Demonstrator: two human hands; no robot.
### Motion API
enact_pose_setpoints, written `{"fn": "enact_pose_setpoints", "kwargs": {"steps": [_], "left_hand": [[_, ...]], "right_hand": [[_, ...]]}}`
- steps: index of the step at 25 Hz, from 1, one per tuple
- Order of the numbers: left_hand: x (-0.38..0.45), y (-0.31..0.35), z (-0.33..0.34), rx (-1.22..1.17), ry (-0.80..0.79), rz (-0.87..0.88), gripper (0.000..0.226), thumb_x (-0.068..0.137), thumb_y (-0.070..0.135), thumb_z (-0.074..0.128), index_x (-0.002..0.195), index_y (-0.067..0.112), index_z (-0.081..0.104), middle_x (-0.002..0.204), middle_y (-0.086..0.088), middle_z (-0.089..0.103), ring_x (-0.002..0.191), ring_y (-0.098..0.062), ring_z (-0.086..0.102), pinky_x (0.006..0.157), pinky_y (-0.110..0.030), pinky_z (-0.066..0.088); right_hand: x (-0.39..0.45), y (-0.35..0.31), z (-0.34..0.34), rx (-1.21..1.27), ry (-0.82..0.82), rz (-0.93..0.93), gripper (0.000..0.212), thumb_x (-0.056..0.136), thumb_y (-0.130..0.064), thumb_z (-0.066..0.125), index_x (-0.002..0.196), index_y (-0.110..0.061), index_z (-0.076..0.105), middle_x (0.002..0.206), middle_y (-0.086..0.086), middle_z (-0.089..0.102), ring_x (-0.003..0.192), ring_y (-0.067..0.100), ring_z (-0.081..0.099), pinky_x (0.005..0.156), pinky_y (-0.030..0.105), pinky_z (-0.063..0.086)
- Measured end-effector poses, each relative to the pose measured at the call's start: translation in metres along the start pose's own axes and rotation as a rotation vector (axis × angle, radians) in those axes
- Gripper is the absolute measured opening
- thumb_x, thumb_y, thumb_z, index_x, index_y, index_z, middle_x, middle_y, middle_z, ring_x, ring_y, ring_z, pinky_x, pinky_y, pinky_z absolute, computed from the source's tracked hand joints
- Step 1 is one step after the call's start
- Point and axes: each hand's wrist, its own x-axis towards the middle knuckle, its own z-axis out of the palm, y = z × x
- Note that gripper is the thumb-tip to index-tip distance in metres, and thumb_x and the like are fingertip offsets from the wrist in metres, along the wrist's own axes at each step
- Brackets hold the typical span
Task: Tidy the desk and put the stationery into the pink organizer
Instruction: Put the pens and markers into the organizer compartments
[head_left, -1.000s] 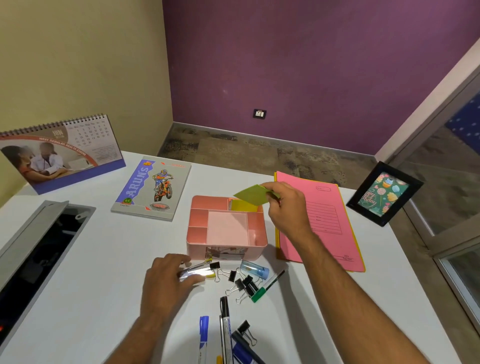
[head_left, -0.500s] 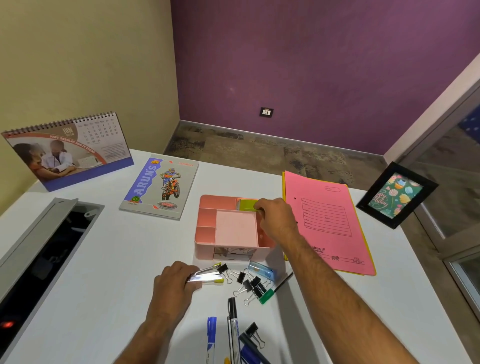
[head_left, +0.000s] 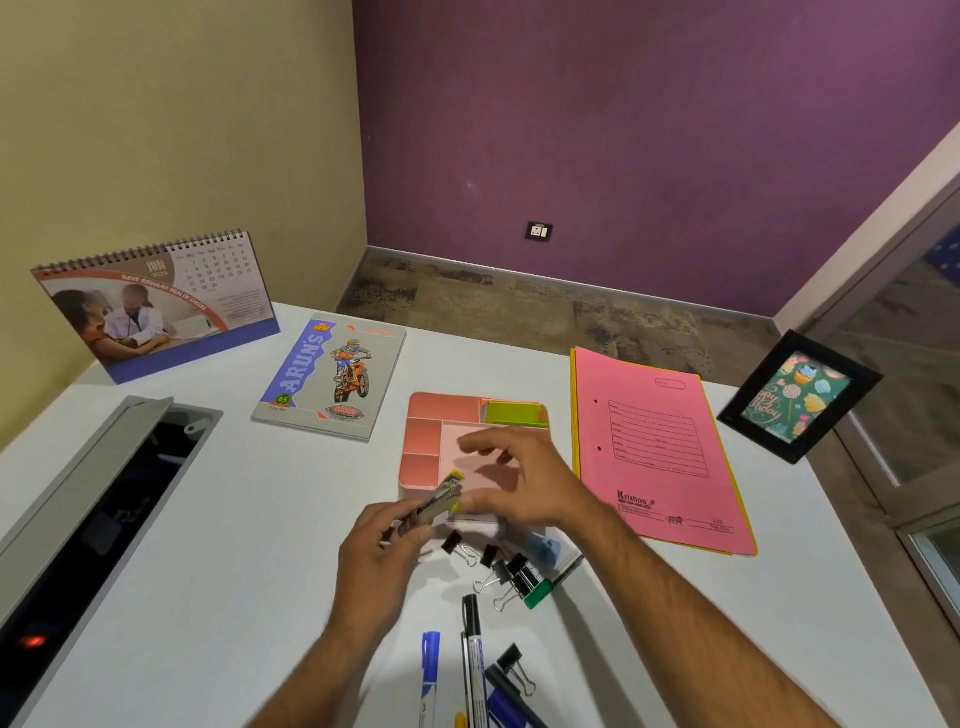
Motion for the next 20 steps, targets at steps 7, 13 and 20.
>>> {"fn": "enact_pose_setpoints", "kwargs": {"steps": [7, 13, 20], "left_hand": [[0.005, -0.001, 0.009, -0.072, 0.020, -0.054, 0.030, 0.083, 0.008, 0.075, 0.102, 0.031, 0.071, 0.103, 0.008, 0.070, 0.086, -0.016, 0.065, 0.072, -0.019, 0.055], [-0.011, -0.003, 0.033, -0.038, 0.105, -0.076, 0.048, 0.075, 0.030, 0.084, 0.105, 0.047, 0.050, 0.092, 0.021, 0.070, 0.071, -0.005, 0.069, 0.060, -0.015, 0.052], [-0.019, -0.023, 0.069, 0.393, -0.277, 0.252, 0.012, 0.086, 0.033, 0.068, 0.097, 0.032, 0.063, 0.091, 0.016, 0.064, 0.088, -0.005, 0.058, 0.080, -0.023, 0.048]], "right_hand": [[0.005, -0.016, 0.000, 0.010, -0.014, -0.078, 0.046, 0.064, -0.029, 0.088, 0.107, -0.024, 0.071, 0.096, -0.016, 0.070, 0.084, -0.005, 0.064, 0.077, 0.012, 0.052], [0.019, -0.037, -0.010, 0.090, 0.176, -0.151, 0.033, 0.059, -0.027, 0.092, 0.086, -0.018, 0.074, 0.080, -0.007, 0.073, 0.072, 0.008, 0.068, 0.071, 0.026, 0.060], [0.052, -0.048, 0.001, -0.102, 0.233, -0.156, 0.023, 0.070, -0.027, 0.084, 0.087, -0.015, 0.073, 0.088, -0.003, 0.074, 0.079, 0.013, 0.065, 0.076, 0.037, 0.057]]}}
